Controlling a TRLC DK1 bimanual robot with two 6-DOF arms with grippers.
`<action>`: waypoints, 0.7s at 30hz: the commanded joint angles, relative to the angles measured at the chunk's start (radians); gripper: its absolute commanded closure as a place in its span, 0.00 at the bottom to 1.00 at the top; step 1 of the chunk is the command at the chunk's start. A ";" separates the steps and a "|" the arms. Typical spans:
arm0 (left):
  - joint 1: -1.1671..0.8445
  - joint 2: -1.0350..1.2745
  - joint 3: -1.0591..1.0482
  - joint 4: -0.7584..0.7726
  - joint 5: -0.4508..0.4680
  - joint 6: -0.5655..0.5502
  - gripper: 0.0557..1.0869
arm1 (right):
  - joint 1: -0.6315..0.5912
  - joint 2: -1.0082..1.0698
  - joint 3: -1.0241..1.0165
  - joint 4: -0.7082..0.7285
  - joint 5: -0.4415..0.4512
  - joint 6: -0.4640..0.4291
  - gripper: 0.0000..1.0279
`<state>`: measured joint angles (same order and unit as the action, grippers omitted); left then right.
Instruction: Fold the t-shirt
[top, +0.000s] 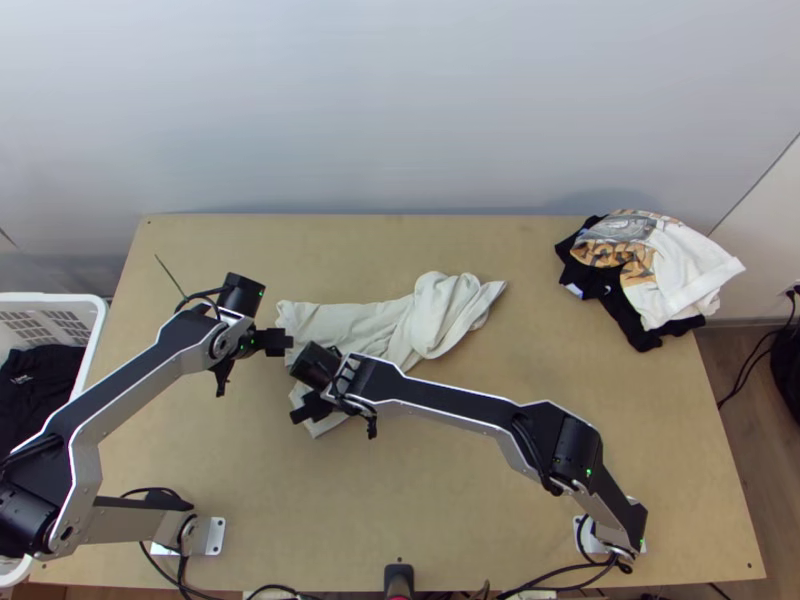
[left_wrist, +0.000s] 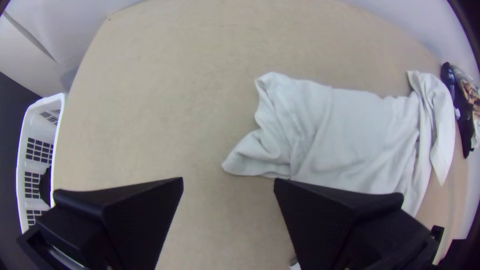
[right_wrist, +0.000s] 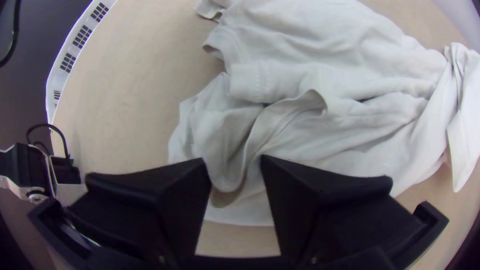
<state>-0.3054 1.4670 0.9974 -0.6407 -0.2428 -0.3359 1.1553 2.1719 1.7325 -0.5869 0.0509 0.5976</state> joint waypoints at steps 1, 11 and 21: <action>-0.001 0.012 0.015 0.003 0.004 0.006 0.14 | -0.023 -0.017 -0.005 -0.013 -0.006 -0.025 0.90; -0.018 0.000 0.047 -0.005 0.004 -0.002 0.14 | -0.126 -0.173 -0.013 -0.025 0.010 -0.088 0.97; -0.133 0.035 0.098 -0.051 0.056 -0.014 0.14 | -0.167 -0.267 -0.044 -0.083 0.023 -0.110 0.97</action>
<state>-0.3702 1.4742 1.0649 -0.6727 -0.2047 -0.3408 1.0145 1.9682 1.7115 -0.6449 0.0639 0.4999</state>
